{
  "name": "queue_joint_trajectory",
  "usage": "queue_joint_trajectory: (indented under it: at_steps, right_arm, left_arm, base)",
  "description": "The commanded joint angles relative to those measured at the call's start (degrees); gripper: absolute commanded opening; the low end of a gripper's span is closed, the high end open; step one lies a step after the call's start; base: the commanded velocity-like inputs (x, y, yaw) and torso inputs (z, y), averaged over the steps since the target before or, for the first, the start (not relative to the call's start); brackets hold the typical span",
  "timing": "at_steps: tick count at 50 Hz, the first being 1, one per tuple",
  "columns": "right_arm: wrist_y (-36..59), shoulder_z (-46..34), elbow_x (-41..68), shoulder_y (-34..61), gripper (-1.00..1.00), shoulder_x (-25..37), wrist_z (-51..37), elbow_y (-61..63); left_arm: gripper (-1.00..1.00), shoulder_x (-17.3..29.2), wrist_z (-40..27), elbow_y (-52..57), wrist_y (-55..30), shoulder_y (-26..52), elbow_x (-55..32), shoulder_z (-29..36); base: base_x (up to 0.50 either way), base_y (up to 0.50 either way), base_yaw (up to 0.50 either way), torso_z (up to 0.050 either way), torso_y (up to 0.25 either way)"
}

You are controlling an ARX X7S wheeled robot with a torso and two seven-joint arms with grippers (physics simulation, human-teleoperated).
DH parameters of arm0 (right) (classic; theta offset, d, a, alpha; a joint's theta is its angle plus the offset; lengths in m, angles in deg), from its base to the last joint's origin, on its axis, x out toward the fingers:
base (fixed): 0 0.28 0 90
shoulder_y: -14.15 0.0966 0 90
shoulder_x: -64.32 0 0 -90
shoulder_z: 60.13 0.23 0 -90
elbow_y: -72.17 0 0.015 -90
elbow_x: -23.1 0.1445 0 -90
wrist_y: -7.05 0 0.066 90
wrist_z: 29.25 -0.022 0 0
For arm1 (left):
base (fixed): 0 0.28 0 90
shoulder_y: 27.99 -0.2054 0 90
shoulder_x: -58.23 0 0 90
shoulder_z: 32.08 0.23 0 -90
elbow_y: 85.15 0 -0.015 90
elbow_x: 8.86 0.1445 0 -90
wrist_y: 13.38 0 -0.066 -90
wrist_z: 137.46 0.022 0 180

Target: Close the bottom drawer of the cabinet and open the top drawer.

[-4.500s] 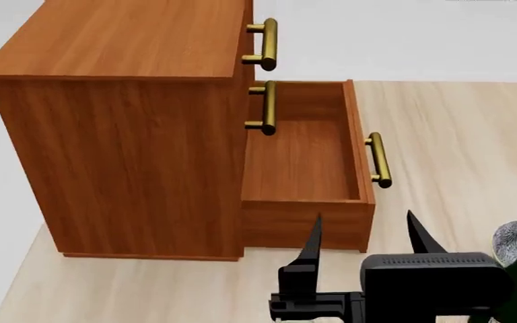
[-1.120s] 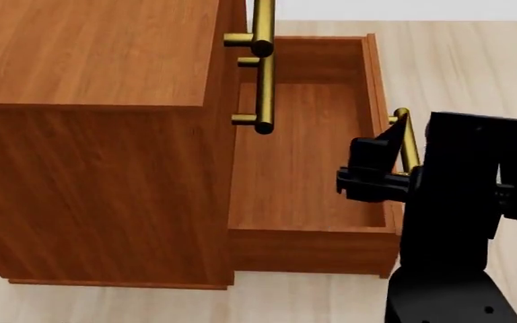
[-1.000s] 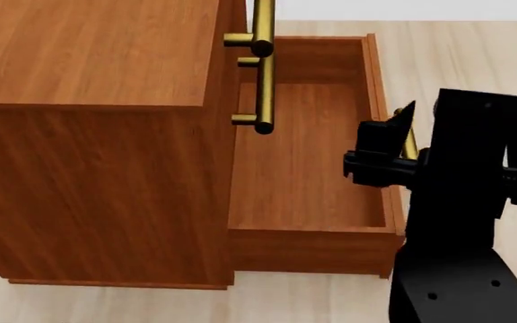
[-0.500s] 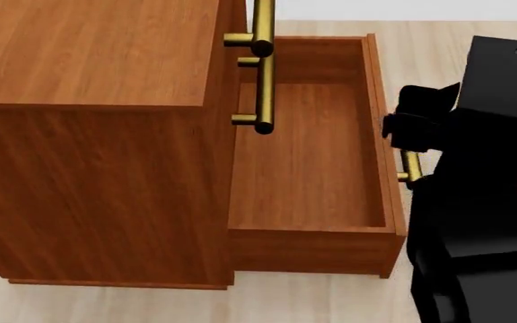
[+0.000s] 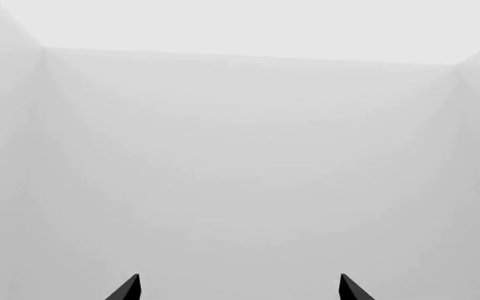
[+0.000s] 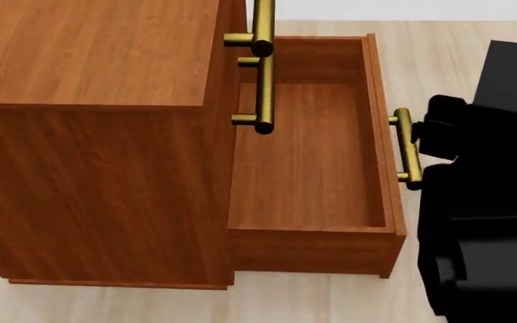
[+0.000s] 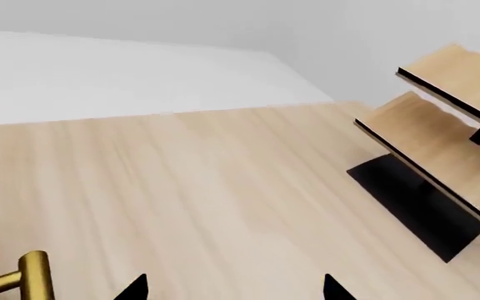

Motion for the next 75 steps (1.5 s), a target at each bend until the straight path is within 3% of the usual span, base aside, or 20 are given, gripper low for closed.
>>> queue_joint_trajectory:
  at_steps: [1, 75]
  right_arm:
    - [-1.60, -0.40, -1.07, 0.42, 1.00, -0.12, -0.89, -5.13]
    - [-12.00, 0.51, -1.05, -0.40, 1.00, -1.23, -0.35, -26.38]
  left_arm:
    - [1.00, 0.35, -0.42, -0.01, -0.05, 0.30, -0.51, -0.01]
    - [1.00, 1.94, -1.52, -0.41, 1.46, 0.39, -1.19, 1.74]
  base:
    - [0.00, 0.00, 0.00, 0.000, 0.000]
    - [0.00, 0.00, 0.00, 0.000, 0.000]
